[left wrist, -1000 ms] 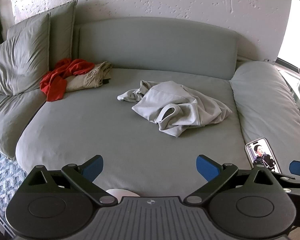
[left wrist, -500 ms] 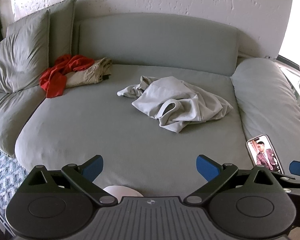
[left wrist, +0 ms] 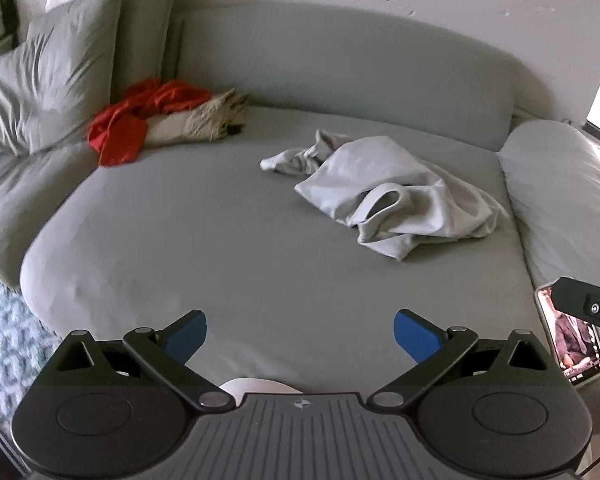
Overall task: Fold clothes
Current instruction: 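Reach the right tool to the crumpled white T-shirt and close on it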
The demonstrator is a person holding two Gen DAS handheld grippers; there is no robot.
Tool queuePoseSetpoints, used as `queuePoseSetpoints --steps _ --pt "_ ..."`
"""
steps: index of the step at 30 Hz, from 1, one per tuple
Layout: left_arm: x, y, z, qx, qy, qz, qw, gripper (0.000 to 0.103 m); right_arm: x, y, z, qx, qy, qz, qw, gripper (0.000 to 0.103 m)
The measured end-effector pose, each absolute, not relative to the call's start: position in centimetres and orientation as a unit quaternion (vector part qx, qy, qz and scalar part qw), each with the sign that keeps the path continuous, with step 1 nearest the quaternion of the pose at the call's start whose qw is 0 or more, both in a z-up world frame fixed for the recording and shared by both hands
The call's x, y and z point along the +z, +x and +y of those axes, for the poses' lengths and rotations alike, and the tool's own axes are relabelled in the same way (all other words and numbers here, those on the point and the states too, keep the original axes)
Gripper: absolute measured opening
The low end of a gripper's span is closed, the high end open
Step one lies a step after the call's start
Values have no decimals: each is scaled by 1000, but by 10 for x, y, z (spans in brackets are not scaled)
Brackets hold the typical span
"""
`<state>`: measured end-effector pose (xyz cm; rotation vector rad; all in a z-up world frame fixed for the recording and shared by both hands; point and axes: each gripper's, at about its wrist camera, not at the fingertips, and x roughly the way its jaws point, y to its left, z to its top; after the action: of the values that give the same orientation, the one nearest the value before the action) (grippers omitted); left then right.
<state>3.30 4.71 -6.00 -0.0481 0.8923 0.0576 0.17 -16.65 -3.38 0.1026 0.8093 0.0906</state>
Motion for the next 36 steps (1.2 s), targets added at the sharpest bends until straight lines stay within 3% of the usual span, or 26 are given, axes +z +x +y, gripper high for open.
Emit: queuePoseSetpoints --steps 5,12,19,23,26,33,35,36 --pt "-79 54 60 30 -37 436 899 98 -50 27 -149 76 13 385 920 89" --pt "-110 97 92 45 -79 446 890 72 -71 81 -104 156 -66 367 914 75" --pt "-137 144 128 90 -97 442 887 70 -115 150 -56 196 -109 377 898 71" --pt "-161 173 142 87 -124 446 882 53 -140 187 -26 219 -146 377 888 67" --pt "-173 189 148 93 -141 455 874 54 -157 215 -2 229 -171 377 881 67" --pt "-173 191 157 99 -146 440 880 67 -197 249 40 235 -263 359 864 68" --pt "-173 189 158 100 -151 439 880 69 -210 255 49 217 -302 364 854 63" --pt "-173 189 157 100 -152 440 879 69 -215 259 51 205 -315 369 850 54"
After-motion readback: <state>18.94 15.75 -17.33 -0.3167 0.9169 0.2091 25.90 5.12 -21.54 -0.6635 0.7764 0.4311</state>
